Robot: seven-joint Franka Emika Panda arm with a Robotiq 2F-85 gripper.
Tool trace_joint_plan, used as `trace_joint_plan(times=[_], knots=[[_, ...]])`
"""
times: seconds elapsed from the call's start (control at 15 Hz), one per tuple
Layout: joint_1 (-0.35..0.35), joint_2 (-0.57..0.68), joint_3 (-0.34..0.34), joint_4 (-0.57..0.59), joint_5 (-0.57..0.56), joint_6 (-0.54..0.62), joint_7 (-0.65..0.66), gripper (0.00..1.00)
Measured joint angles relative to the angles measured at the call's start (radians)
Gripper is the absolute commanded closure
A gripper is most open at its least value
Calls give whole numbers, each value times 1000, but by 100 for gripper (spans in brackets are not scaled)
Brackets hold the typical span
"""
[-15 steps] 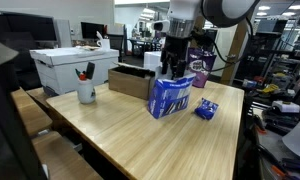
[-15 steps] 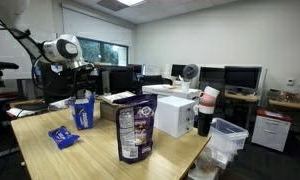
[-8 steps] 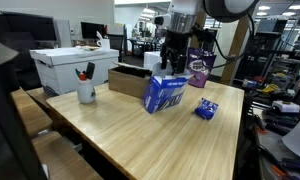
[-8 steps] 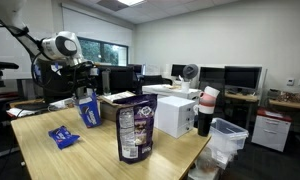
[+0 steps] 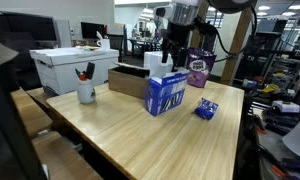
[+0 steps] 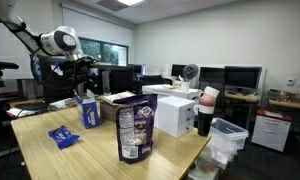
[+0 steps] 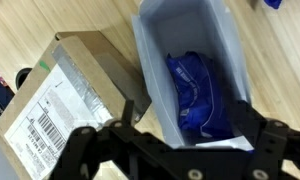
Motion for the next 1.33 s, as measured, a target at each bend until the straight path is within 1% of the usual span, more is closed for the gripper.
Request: trace_joint_plan(times=[0.47,0.93,1.07,1.13,1.2,1.27,1.33], knots=[[0,-14,-4,21,0,-43,7,0],[0,-41,-5,16,-3,-52,31,0],[0,-43,-4,12,-3,-61,31,6],[0,-43,-4,5,-3,-76,31,22],[0,-43,-3,0,-3,-82,31,30],[0,-44,-2,-7,-3,-83,31,30],[0,-45,-2,-18,-3,-83,31,34]])
